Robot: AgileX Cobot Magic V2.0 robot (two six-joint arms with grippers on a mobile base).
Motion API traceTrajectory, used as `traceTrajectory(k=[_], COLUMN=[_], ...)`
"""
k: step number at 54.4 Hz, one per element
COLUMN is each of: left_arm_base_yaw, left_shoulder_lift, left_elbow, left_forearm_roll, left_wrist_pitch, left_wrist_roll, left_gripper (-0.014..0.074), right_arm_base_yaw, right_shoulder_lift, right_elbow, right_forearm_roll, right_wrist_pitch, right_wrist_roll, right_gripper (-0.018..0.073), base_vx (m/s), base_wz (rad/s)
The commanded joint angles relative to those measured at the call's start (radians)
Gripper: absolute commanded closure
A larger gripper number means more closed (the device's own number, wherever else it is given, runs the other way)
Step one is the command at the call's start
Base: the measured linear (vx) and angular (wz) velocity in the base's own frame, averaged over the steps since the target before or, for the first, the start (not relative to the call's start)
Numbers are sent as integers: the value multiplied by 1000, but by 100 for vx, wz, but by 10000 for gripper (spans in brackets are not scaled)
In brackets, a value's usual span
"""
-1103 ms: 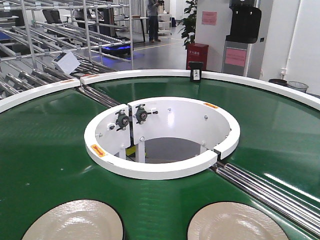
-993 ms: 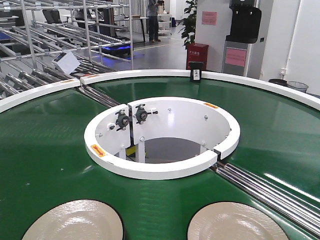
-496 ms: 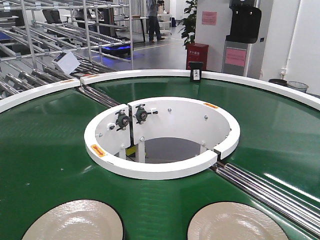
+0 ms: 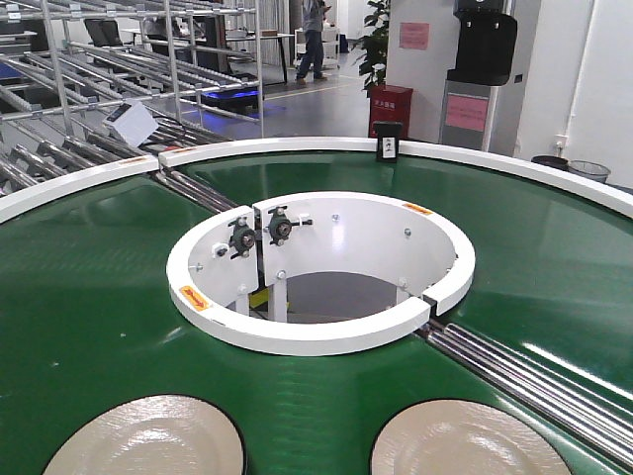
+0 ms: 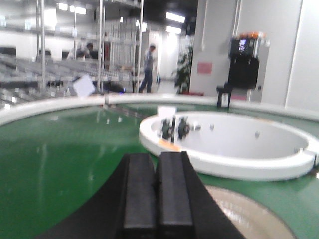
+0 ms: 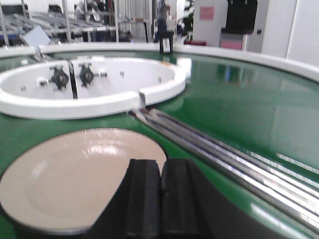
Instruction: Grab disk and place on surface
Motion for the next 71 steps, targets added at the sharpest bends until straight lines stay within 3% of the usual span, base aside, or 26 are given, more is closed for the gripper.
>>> traceTrajectory(k=[1,6,15,27,36,47,57,67,71], left_arm_base_yaw=[-3,-3,-3,-3,-3,-3,-3,-3,-3], left_shoulder_lift=[-13,-13,13,232,385,510,613,706,737], left_elbow=[-57,-147,-369,-679,-728,-725,-725,-725,-725], left_forearm_roll=[6,6,8,8,7,7,7,6,6], left_wrist_pitch=[-145,-114,25,141,123,235,432,598,637], left_wrist_roll=[-10,-7,35,64,64,64,64,64,64], left_gripper=[604,604,604,604,603,570,431,225,183], right_arm_base_yaw=[-1,-1,-1,-1,-1,-1,-1,-1,-1], right_shoulder_lift=[-11,-11,46,293,456,605,693,742,756], right_elbow=[-2,-59,-302,-608,-657,-657,-657,-657,-657], right_forearm_roll=[-11,15,39,8,8,8,15,15,15], right_wrist_pitch=[-216,-258,-71,88,83,88,115,206,243], right_wrist_roll=[1,13,15,-5,-5,-5,-4,-4,-4], right_gripper=[567,567,567,567,566,534,424,207,91], base_vx=[0,0,0,0,0,0,0,0,0], base_wz=[0,0,0,0,0,0,0,0,0])
